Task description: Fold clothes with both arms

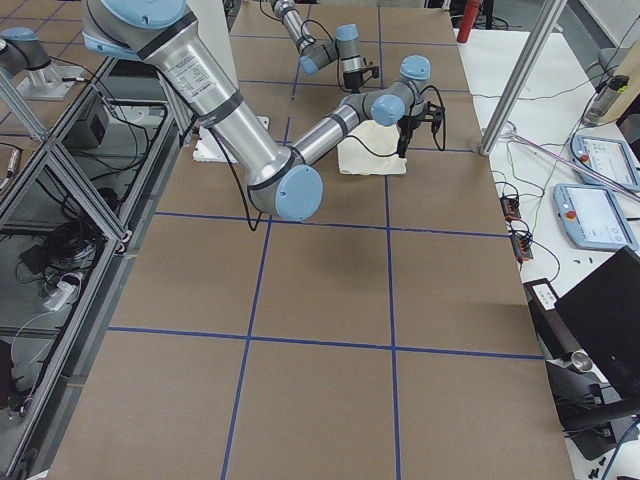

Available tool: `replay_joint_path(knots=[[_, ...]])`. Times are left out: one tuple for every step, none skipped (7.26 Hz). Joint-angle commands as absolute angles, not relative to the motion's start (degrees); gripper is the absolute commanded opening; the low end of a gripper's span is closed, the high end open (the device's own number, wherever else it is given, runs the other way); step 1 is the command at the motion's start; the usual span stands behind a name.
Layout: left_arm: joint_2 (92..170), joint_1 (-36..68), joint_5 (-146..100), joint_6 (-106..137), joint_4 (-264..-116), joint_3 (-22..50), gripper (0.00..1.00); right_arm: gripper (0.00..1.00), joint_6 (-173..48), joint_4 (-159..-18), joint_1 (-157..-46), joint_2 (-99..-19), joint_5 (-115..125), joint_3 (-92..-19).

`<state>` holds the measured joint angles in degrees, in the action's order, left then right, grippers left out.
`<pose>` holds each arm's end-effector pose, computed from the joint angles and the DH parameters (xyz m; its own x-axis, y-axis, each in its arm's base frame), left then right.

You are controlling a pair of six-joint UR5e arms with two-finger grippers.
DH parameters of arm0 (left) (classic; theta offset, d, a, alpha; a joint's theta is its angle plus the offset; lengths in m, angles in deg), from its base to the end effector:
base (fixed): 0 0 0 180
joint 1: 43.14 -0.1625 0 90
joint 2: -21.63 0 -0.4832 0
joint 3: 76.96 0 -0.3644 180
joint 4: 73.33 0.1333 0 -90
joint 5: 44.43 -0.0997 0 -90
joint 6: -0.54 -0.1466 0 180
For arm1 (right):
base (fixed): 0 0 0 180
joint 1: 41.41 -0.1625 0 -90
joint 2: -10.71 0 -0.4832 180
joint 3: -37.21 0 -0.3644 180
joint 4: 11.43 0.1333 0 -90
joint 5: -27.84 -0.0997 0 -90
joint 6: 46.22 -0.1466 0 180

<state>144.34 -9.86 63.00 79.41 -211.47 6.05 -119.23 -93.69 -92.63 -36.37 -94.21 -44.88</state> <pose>0.5792 -0.4871 0.3540 0.2827 0.0348 -0.9586 0.2328 0.9670 0.1037 -0.4484 -0.6468 0.3309 0.5670 0.3103 0.7630 -0.2817 0.9435 -0.1743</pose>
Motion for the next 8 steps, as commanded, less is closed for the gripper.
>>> replay_joint_path(knots=[[145.3, -10.2, 63.1, 77.9, -217.8, 0.6, 1.00, 1.00, -118.8, -93.8, -93.2, -36.5, -94.2, -45.0], [145.5, -10.2, 63.3, 75.9, -218.0, 1.0, 1.00, 1.00, -118.8, -93.8, -93.4, -36.5, -94.2, -45.0], [146.0, -10.1, 63.8, 76.0, -218.0, 2.0, 1.00, 1.00, -118.8, -93.8, -93.6, -36.5, -94.3, -45.0], [145.9, -10.1, 66.2, 76.1, -218.0, 2.9, 1.00, 1.00, -118.7, -94.1, -93.7, -36.5, -94.2, -45.0], [145.9, -10.1, 66.3, 76.0, -218.0, 2.9, 1.00, 1.00, -118.5, -94.2, -93.7, -36.5, -94.2, -45.0], [145.9, -10.2, 67.0, 75.7, -218.4, 2.9, 1.00, 1.00, -118.5, -94.2, -93.7, -36.5, -94.2, -45.0], [145.8, -10.3, 69.0, 75.6, -219.1, 2.8, 1.00, 1.00, -118.5, -94.2, -94.0, -36.5, -94.2, -45.0], [145.6, -10.3, 72.1, 75.6, -219.3, 2.8, 1.00, 1.00, -118.5, -94.2, -94.1, -36.5, -94.2, -44.9]])
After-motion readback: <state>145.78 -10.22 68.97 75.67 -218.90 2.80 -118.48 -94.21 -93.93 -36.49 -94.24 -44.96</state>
